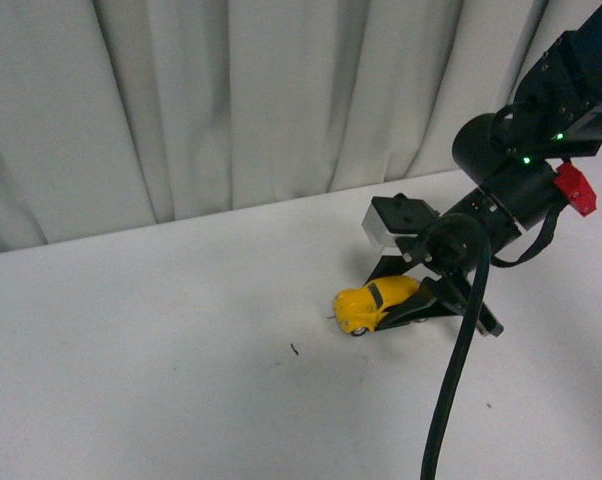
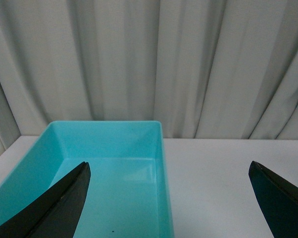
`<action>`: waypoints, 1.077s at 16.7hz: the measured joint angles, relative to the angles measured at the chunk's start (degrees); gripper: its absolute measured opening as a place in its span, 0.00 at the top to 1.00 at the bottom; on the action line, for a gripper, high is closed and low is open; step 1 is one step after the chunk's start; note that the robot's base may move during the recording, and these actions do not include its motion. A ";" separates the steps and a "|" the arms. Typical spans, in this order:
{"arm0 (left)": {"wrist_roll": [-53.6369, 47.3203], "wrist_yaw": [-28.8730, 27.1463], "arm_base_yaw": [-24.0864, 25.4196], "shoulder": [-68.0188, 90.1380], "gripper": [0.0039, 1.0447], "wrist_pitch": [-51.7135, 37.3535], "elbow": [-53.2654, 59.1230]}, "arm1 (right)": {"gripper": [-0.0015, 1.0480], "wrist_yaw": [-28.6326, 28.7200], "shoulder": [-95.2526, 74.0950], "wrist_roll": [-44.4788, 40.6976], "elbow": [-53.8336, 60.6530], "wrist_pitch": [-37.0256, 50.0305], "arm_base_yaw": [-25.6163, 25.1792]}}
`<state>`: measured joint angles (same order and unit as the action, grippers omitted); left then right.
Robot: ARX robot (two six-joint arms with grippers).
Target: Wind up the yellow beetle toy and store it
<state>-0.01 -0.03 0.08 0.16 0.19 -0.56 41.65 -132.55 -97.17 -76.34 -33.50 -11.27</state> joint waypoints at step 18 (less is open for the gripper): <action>0.00 0.00 0.00 0.00 0.06 0.00 -0.02 | 0.60 -3.28 8.55 -3.98 18.12 -4.20 -21.31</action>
<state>-0.01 -0.03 0.08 0.16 0.19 -0.58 38.37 -124.01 -101.14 -58.22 -37.69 -32.58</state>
